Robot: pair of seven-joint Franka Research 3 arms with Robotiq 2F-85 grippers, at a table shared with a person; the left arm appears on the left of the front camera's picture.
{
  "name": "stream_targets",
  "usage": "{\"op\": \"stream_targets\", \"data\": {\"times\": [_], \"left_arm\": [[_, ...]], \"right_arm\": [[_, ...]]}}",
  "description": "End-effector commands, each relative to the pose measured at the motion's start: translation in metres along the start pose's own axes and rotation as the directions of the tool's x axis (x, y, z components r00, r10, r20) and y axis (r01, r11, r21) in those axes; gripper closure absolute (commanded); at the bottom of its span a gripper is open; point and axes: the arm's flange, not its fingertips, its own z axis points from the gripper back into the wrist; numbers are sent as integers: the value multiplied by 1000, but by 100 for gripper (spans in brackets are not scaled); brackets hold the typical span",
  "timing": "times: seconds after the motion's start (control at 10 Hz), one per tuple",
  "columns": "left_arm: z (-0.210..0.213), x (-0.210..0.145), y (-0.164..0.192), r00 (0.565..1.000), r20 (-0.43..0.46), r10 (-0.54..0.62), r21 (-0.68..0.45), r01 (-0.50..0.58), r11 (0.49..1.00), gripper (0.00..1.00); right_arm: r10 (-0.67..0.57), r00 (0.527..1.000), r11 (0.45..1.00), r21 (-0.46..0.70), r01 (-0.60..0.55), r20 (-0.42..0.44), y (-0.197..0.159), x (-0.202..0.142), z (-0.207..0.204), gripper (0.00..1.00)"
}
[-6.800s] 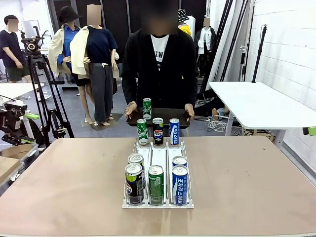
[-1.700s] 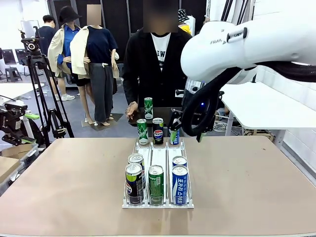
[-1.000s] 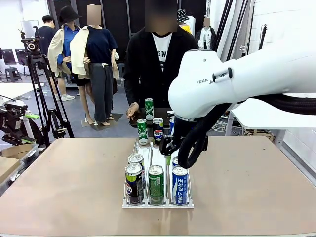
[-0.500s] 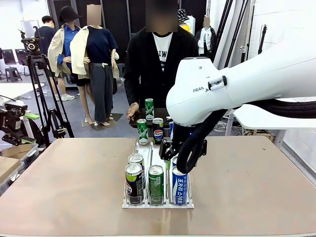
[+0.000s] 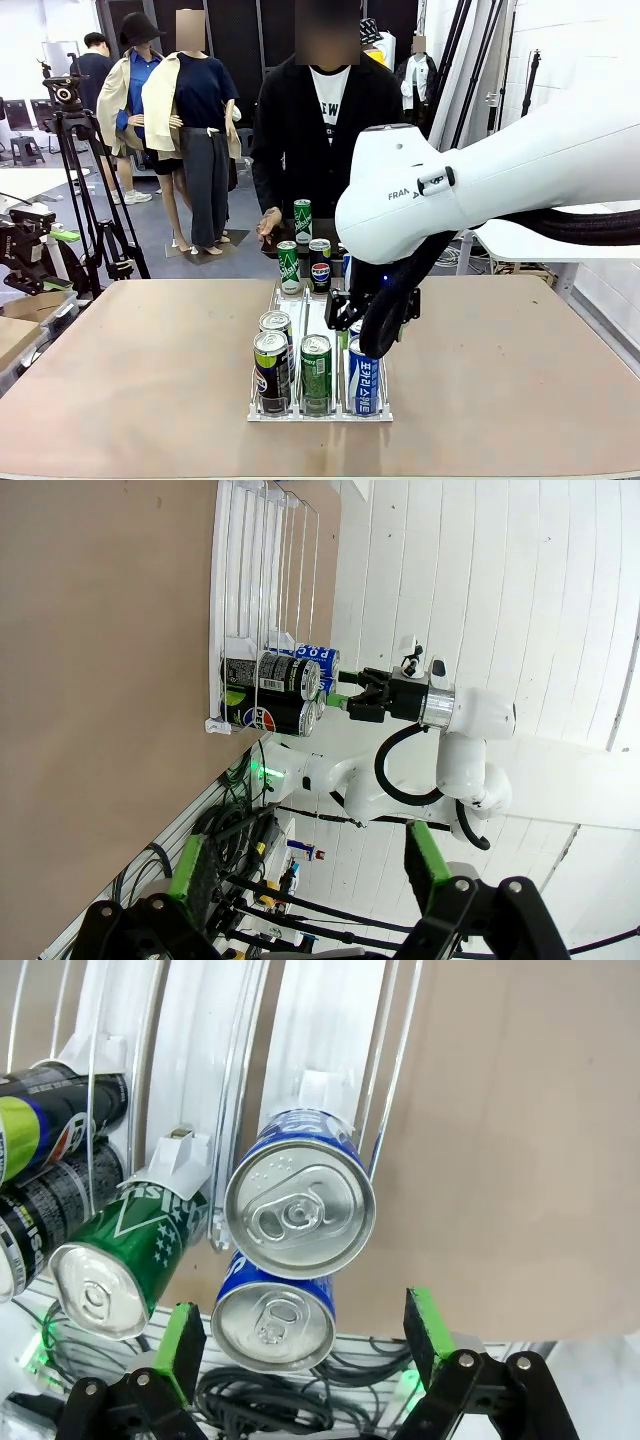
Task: Retrieve and hand over the desired beverage to the person.
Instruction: Pick up another can of the same type that the person held from the Automatic Can Dispenser.
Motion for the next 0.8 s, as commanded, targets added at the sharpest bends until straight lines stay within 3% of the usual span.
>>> {"op": "stream_targets", "data": {"times": [0.0,0.7], "left_arm": [[-1,-2,0,1000,14,0,7,0,1000,0],[-1,-2,0,1000,14,0,7,0,1000,0]], "right_arm": [[-31,999,999,-21,32,23,7,9,-5,0],[-34,999,999,-30,33,-21,6,19,-17,0]]}}
